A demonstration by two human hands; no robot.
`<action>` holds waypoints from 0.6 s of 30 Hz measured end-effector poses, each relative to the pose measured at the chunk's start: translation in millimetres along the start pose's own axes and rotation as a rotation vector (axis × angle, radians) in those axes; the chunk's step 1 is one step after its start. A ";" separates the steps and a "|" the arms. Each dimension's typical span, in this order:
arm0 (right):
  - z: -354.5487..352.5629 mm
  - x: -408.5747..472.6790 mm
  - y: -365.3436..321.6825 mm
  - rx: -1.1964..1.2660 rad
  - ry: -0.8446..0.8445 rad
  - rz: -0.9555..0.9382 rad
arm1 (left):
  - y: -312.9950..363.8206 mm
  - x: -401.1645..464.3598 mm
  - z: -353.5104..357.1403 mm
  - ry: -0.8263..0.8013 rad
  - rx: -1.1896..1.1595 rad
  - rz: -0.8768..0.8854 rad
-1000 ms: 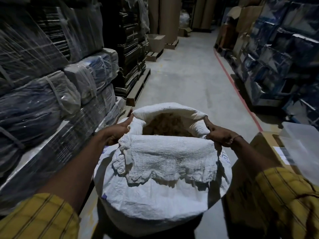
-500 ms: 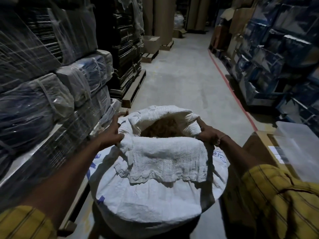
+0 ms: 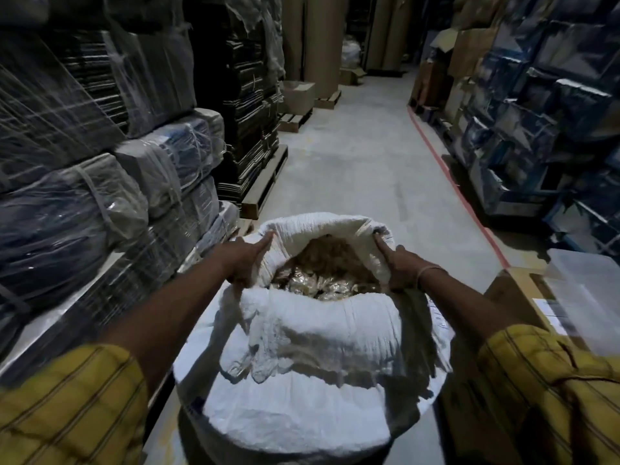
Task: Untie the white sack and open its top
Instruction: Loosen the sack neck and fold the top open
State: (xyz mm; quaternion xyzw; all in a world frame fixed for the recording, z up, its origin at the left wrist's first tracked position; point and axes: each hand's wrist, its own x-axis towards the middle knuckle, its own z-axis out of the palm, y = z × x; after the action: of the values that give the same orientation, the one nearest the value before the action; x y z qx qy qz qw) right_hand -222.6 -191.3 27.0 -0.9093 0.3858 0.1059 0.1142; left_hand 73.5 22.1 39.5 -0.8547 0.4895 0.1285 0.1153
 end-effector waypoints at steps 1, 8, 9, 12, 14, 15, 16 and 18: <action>-6.2 3.6 5.0 -0.030 -0.061 0.004 | -10.0 9.5 -8.3 0.017 0.047 -0.013; -15.2 12.4 39.4 0.037 -0.248 0.225 | -90.5 50.8 1.6 -0.032 0.048 -0.016; -8.6 13.7 36.6 0.020 -0.203 0.196 | -74.7 31.4 -3.5 0.062 0.060 0.043; -0.1 14.8 18.6 0.040 -0.054 0.087 | -47.5 1.7 -4.8 0.313 0.022 0.209; 1.2 9.6 10.4 -0.040 0.030 0.099 | -38.2 -17.3 -2.4 0.364 0.048 0.344; 2.7 3.8 5.0 -0.129 0.128 0.110 | -30.4 -29.1 -2.6 0.426 0.117 0.418; 3.1 -3.4 -1.4 -0.247 0.283 0.105 | -21.6 -39.1 -1.7 0.505 0.185 0.501; 5.4 -14.6 -17.0 -0.381 0.623 0.011 | -1.8 -50.5 2.4 0.662 0.245 0.718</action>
State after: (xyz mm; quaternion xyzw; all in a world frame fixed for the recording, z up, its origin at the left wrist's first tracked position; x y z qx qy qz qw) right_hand -220.8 -168.3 28.1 -0.9008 0.3804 -0.1059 -0.1808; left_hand 50.2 64.5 54.2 -0.6075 0.7745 -0.1762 0.0022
